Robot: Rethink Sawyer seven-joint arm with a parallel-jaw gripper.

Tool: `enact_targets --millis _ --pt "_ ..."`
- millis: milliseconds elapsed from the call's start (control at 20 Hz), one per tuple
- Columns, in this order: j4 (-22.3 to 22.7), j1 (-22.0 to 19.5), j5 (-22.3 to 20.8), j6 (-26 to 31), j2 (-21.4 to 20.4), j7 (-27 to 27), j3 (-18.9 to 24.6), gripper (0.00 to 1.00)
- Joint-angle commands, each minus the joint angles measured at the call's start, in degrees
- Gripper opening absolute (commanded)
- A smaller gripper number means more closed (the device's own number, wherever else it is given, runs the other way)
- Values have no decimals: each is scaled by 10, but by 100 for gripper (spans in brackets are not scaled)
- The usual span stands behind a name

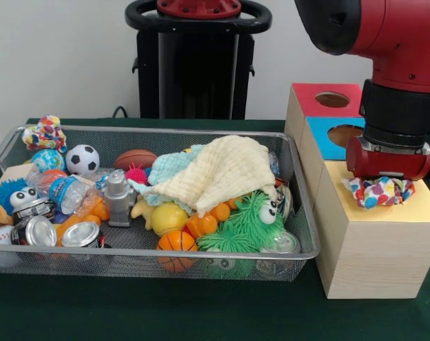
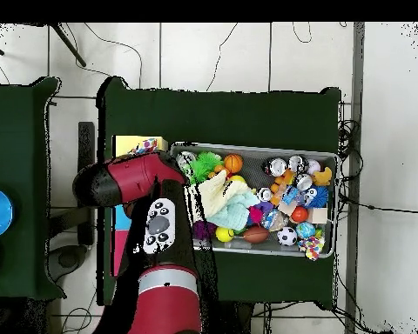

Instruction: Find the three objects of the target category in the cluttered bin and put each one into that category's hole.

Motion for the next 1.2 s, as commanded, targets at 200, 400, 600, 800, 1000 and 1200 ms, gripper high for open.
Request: enact_targets --millis 200,400,600,800,1000,1200 --pt "34 -26 14 76 9 1 61 0" --pt "39 -29 28 136 -22 -10 70 0" --pt "57 -36 41 174 -58 -19 83 0" --pt "70 -40 43 186 -79 -22 88 0" --pt "73 -40 40 193 -89 -15 90 0" --pt "72 -34 34 195 -91 -11 86 0"
